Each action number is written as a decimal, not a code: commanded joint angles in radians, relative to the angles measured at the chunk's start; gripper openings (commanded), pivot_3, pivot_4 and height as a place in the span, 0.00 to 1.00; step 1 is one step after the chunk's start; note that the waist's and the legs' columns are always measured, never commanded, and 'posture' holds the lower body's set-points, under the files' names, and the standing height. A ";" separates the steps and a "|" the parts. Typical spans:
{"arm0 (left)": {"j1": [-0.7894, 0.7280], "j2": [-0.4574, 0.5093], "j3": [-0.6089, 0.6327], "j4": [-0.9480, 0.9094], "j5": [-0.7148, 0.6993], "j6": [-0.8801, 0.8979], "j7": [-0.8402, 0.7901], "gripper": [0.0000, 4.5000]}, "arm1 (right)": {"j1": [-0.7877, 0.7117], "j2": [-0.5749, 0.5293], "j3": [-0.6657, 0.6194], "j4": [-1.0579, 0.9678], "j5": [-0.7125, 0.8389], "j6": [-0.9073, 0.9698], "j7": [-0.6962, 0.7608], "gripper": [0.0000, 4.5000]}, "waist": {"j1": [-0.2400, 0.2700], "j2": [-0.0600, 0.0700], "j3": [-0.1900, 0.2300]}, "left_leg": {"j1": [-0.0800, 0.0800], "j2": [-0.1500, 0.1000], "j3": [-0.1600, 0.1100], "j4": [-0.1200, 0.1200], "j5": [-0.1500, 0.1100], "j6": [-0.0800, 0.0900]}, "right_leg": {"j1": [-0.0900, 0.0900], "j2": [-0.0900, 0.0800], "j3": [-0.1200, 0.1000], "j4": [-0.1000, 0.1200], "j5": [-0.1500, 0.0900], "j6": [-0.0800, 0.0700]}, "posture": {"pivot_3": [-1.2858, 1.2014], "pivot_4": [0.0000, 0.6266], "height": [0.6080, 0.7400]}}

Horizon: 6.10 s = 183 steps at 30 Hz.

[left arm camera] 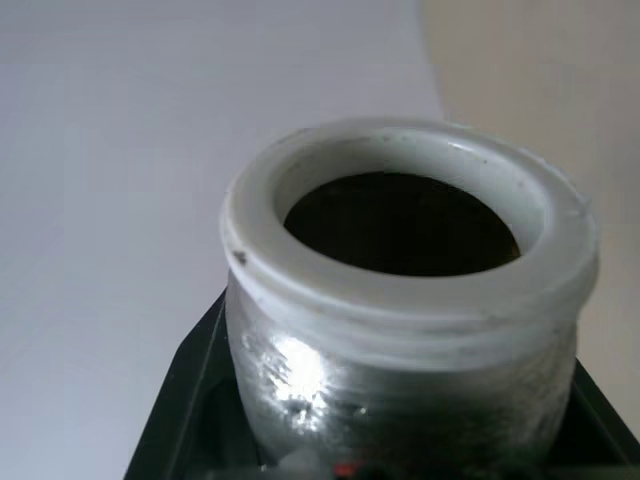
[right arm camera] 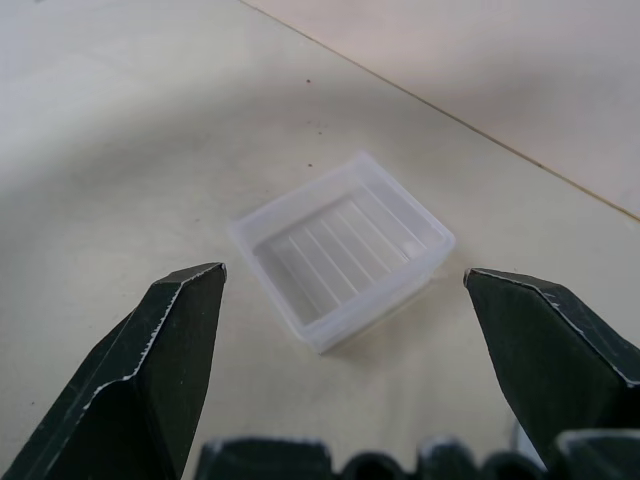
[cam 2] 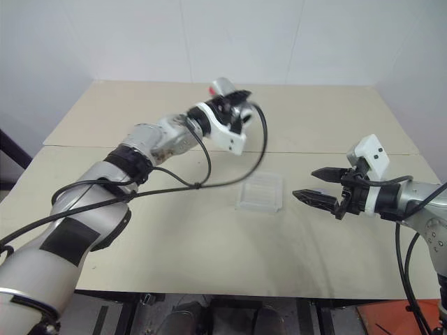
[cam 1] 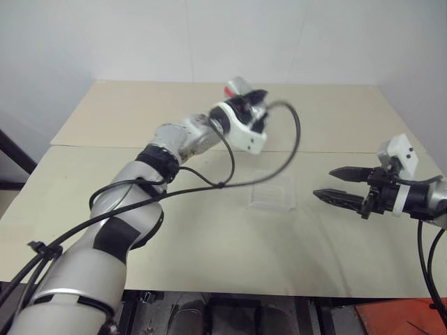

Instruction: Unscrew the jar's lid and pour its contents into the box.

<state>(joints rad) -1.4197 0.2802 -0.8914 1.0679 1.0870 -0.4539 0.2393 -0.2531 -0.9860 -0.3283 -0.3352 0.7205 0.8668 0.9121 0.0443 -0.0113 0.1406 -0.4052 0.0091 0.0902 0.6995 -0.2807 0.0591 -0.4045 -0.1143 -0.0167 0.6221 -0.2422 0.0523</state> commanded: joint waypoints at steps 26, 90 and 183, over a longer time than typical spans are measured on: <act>-0.008 -0.108 -0.117 -0.036 0.172 0.194 0.102 0.46 | -0.001 -0.001 -0.054 -0.065 0.054 0.003 -0.074 0.99 | -0.005 -0.001 0.001 | -0.002 0.004 0.001 0.000 0.000 0.001 | -0.003 0.000 0.001 0.001 0.000 0.000 | 0.52 0.24 1.00; -0.125 -0.134 -0.323 0.015 0.357 0.082 0.086 0.46 | 0.062 0.084 -0.166 -0.200 0.198 0.047 -0.223 0.99 | -0.004 -0.001 0.001 | -0.003 0.000 -0.001 -0.003 -0.001 0.001 | -0.002 0.000 0.000 -0.005 0.001 0.001 | 0.52 0.24 1.00; 0.849 0.593 1.079 -1.016 -1.594 0.760 -1.517 1.00 | 0.045 -0.110 -0.146 0.054 0.025 -0.125 0.167 1.00 | -0.033 0.002 -0.001 | 0.006 0.005 0.003 0.000 -0.001 0.001 | 0.001 0.001 0.004 0.002 0.000 0.000 | 0.52 0.24 1.00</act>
<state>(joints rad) -0.5565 0.8700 0.1754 0.0667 -0.5000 0.3236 -1.2819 -0.2098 -1.0810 -0.4256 -0.2642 0.7481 0.7689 1.0699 0.0111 -0.0092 0.1394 -0.3997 0.0142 0.0937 0.6989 -0.2814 0.0601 -0.4029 -0.1137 -0.0121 0.6238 -0.2421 0.0525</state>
